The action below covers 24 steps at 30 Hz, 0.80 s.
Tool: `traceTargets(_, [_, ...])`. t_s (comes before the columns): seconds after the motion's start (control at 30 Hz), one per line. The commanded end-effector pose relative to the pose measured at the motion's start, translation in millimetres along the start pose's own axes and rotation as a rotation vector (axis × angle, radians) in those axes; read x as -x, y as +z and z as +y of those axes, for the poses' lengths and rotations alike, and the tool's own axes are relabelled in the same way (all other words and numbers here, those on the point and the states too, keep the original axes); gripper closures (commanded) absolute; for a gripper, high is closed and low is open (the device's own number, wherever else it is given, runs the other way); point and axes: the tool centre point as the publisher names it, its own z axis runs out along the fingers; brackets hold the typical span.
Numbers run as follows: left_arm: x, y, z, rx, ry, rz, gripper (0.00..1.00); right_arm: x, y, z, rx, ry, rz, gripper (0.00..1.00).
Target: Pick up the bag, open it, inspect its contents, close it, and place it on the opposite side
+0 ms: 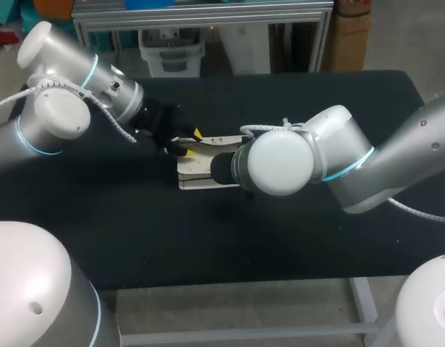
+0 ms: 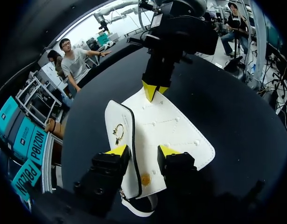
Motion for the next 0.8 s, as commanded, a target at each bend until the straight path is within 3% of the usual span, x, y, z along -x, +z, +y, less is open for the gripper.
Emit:
traceTargets(0.03, [2.3,-3.1,4.8,-0.033,0.003,-0.008,0.63,-0.4,1.3,0.8,-0.001,0.0,-0.002,1.0])
traceTargets(0.27, [15.7,3.4,3.4,-0.029,-0.004,-0.039,0.64,-0.4,1.3,0.8,-0.001,0.0,-0.002,1.0])
traceTargets(0.4, [22.0,8.8,2.9,-0.038,-0.009,-0.081,0.69,-0.4,1.3,0.8,-0.001,0.0,-0.002,1.0])
traceTargets(0.5, [26.6,11.3,2.1,-0.051,-0.009,-0.094,1.0,-0.4,1.3,0.8,-0.001,0.0,-0.002,1.0])
traceTargets(0.67, [28.5,11.5,1.1,-0.032,0.016,-0.054,1.0,-0.4,1.3,0.8,-0.001,0.0,-0.002,1.0])
traceTargets(0.8, [12.8,11.1,1.8,-0.008,0.044,0.009,1.0,-0.4,1.3,0.8,-0.001,0.0,-0.002,1.0])
